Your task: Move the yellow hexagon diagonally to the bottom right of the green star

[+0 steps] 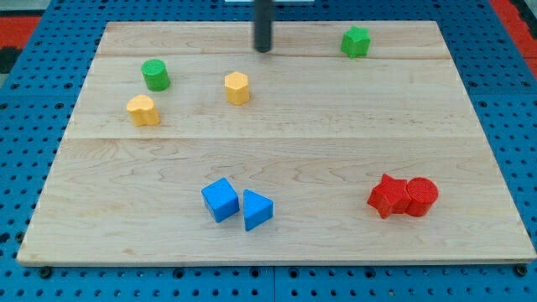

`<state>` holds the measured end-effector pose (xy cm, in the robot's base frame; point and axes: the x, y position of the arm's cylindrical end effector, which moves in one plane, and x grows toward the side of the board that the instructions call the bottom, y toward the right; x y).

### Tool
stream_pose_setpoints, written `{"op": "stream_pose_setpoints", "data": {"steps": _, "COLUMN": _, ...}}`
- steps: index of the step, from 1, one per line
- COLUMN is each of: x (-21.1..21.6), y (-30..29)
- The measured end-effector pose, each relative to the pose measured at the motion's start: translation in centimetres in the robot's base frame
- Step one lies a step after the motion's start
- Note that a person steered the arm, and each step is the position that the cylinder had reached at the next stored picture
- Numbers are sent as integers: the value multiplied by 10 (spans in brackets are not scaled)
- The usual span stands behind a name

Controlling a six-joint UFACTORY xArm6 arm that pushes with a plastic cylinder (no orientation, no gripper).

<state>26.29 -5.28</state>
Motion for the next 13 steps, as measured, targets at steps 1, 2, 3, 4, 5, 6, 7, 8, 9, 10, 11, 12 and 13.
{"op": "stream_pose_setpoints", "data": {"steps": 1, "x": 60, "y": -40}}
{"op": "stream_pose_setpoints", "data": {"steps": 2, "x": 91, "y": -25}}
{"op": "stream_pose_setpoints", "data": {"steps": 3, "x": 91, "y": 72}}
{"op": "stream_pose_setpoints", "data": {"steps": 4, "x": 91, "y": 145}}
{"op": "stream_pose_setpoints", "data": {"steps": 5, "x": 126, "y": 138}}
{"op": "stream_pose_setpoints", "data": {"steps": 6, "x": 126, "y": 160}}
{"op": "stream_pose_setpoints", "data": {"steps": 7, "x": 88, "y": 160}}
{"op": "stream_pose_setpoints", "data": {"steps": 8, "x": 82, "y": 147}}
{"op": "stream_pose_setpoints", "data": {"steps": 9, "x": 68, "y": 177}}
{"op": "stream_pose_setpoints", "data": {"steps": 10, "x": 77, "y": 161}}
{"op": "stream_pose_setpoints", "data": {"steps": 11, "x": 96, "y": 75}}
{"op": "stream_pose_setpoints", "data": {"steps": 12, "x": 90, "y": -36}}
{"op": "stream_pose_setpoints", "data": {"steps": 13, "x": 26, "y": -44}}
